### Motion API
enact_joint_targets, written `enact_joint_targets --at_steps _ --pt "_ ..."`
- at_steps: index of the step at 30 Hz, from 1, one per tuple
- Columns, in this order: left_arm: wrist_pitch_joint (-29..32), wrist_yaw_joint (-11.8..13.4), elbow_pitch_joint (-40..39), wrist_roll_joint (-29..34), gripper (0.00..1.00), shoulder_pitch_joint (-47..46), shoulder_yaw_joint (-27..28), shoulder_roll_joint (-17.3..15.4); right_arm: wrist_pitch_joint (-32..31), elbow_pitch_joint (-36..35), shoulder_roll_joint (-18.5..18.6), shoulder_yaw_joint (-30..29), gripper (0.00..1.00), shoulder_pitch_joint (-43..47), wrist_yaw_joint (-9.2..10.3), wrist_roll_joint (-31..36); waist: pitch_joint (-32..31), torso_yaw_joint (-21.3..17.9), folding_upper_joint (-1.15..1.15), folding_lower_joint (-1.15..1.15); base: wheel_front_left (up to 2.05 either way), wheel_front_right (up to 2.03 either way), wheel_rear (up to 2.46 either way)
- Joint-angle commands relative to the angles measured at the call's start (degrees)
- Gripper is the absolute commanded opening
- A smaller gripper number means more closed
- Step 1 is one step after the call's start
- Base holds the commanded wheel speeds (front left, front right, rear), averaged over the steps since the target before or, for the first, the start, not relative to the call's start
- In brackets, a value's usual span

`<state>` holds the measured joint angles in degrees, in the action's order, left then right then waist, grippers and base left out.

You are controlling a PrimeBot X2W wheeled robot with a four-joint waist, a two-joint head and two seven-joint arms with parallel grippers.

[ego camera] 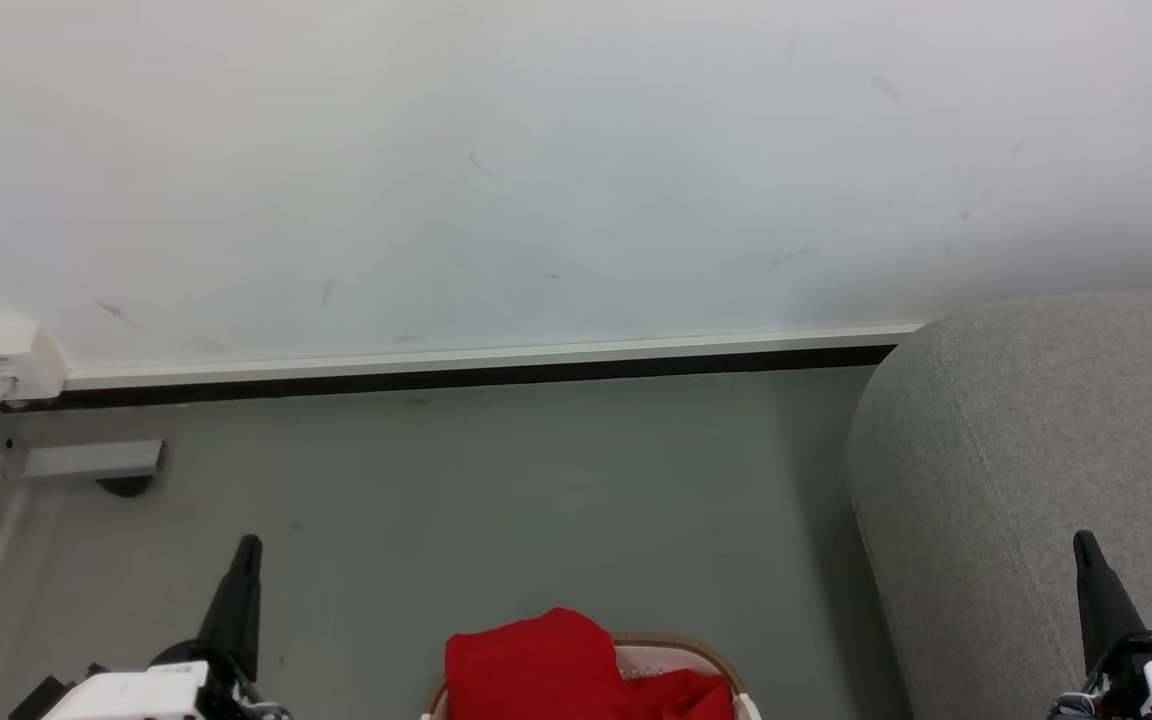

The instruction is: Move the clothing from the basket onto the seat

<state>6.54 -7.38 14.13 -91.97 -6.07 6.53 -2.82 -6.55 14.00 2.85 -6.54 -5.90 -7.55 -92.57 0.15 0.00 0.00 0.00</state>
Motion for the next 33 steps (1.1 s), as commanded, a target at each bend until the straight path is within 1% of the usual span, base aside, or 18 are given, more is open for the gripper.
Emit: enact_joint_targets --at_steps 1,33 --pt "0.16 -0.28 -0.03 -0.82 0.0 -0.54 0.07 -0.12 -0.1 0.17 -0.01 -0.16 0.0 -0.76 0.14 0.36 0.0 0.0 0.0 0.0 0.0 0.0 0.0" --pt "0.16 -0.28 -0.03 -0.83 0.0 -0.55 0.07 -0.12 -0.1 0.17 -0.01 -0.16 0.0 -0.76 0.14 0.36 0.0 0.0 0.0 0.0 0.0 0.0 0.0"
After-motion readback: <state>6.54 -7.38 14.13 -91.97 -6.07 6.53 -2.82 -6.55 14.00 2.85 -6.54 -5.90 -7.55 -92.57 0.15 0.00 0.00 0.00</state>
